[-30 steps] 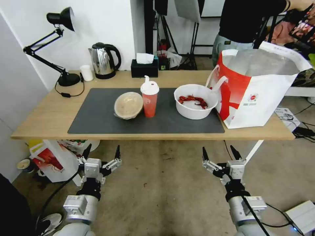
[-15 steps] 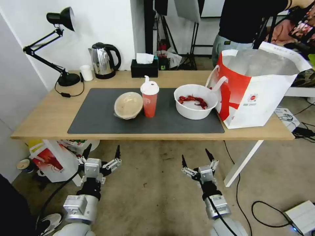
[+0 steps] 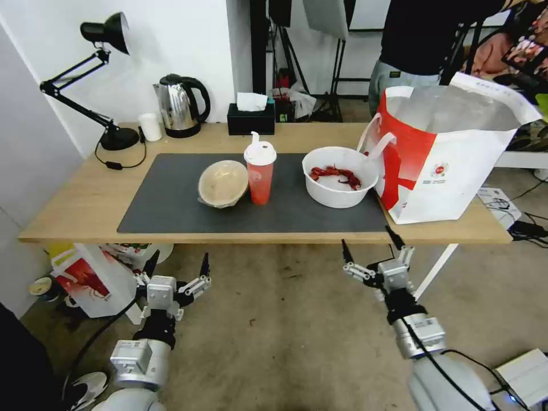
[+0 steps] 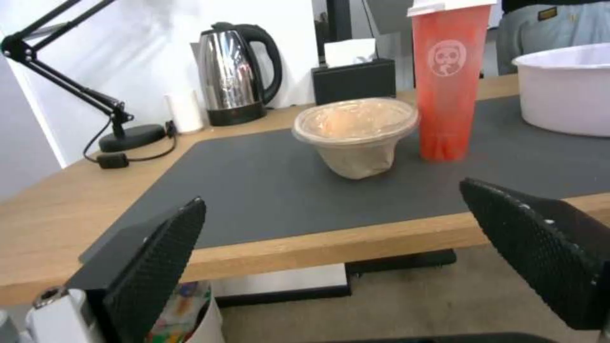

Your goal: Pick up the trash from the table and place it into the takeout bag.

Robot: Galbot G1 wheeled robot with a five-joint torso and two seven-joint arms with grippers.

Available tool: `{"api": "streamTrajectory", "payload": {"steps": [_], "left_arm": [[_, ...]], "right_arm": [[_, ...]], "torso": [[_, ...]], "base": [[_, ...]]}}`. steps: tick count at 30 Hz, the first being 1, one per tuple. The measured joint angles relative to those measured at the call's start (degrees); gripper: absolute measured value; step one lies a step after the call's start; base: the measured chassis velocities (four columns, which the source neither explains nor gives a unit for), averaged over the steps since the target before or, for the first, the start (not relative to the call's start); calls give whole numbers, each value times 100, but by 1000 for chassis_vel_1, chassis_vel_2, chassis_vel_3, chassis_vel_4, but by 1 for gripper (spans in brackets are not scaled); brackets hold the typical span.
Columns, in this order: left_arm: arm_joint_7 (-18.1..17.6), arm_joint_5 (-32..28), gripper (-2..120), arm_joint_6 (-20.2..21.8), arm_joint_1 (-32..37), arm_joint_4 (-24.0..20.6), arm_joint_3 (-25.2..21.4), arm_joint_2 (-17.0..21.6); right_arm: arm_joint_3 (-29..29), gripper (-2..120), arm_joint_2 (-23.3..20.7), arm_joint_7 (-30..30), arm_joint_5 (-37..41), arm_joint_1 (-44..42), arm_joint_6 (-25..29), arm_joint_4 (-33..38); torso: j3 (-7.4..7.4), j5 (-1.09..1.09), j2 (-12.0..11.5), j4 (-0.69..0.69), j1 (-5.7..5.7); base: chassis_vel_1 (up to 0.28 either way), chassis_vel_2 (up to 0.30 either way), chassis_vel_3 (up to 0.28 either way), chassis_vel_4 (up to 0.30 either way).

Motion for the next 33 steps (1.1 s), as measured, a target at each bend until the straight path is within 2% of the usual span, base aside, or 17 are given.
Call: {"api": "streamTrajectory", "payload": {"steps": [10, 17, 25, 30, 33], "left_arm": [[0, 0, 100, 0, 0, 0, 0, 0], [0, 0, 100, 0, 0, 0, 1, 0], [0, 0, 100, 0, 0, 0, 0, 0], [0, 0, 100, 0, 0, 0, 0, 1], [0, 0, 100, 0, 0, 0, 1, 0]], "right_arm": [[275, 97, -305, -159, 236, -19, -255, 358], [353, 98, -728, -739, 676, 465, -137, 188], [333, 100, -1556, -1307, 1750, 1440, -159, -39], [223, 100, -1905, -1359, 2206, 1893, -205, -202], [111, 100, -2332, -1400, 2576, 2335, -270, -365]], "torso": [[0, 0, 0, -1, 0], [0, 1, 0, 0, 0], [0, -1, 0, 0, 0], [0, 0, 0, 0, 0], [1, 0, 0, -1, 0]], "base": [[0, 0, 0, 0], [0, 0, 0, 0], [0, 0, 0, 0], [0, 0, 0, 0], [0, 0, 0, 0]]}}
